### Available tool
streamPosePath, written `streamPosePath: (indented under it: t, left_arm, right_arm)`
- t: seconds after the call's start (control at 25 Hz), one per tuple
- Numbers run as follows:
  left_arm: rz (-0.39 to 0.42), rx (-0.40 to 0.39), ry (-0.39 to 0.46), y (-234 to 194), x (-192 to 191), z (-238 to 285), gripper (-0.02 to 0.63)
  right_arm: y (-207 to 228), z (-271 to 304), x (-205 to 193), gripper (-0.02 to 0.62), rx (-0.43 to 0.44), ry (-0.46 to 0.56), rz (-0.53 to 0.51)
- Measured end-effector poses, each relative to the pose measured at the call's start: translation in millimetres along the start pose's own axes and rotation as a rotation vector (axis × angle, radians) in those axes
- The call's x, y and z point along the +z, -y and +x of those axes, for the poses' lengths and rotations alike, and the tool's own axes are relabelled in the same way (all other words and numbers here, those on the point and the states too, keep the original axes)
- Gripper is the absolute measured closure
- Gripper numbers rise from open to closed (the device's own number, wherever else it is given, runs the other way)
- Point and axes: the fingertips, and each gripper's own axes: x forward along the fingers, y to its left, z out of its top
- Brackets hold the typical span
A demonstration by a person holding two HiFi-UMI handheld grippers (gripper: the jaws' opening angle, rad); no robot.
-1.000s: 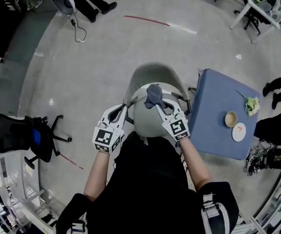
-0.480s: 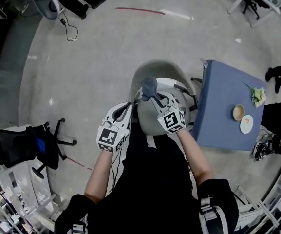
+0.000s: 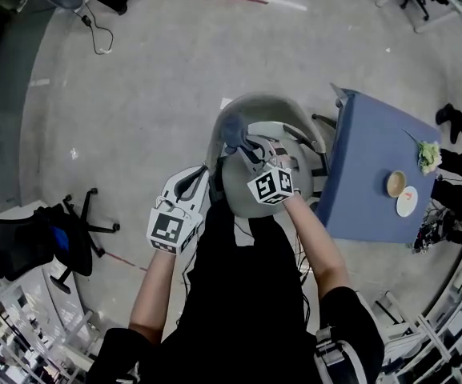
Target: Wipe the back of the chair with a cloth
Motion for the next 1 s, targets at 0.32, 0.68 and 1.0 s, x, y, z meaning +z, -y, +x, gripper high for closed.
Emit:
streamPosePath:
  t: [0.32,0.68,1.0]
  left_arm:
    - [-0.027,0.017,-0.038,-17,-28,4,0.583]
    - [-0.059,0.003,-0.025,-23,-38,16,0.583]
    - [-0.068,-0.010,-0.014,-23,-38,27,0.583]
  right_arm:
    - [7,54,-38,0.515,-0.003,-0.082,-0.026]
    - [13,93,-56,0.515,-0.012,-0.140,0.043]
    - [47,91,-82,0.514,-0.090,-0.176,0.189]
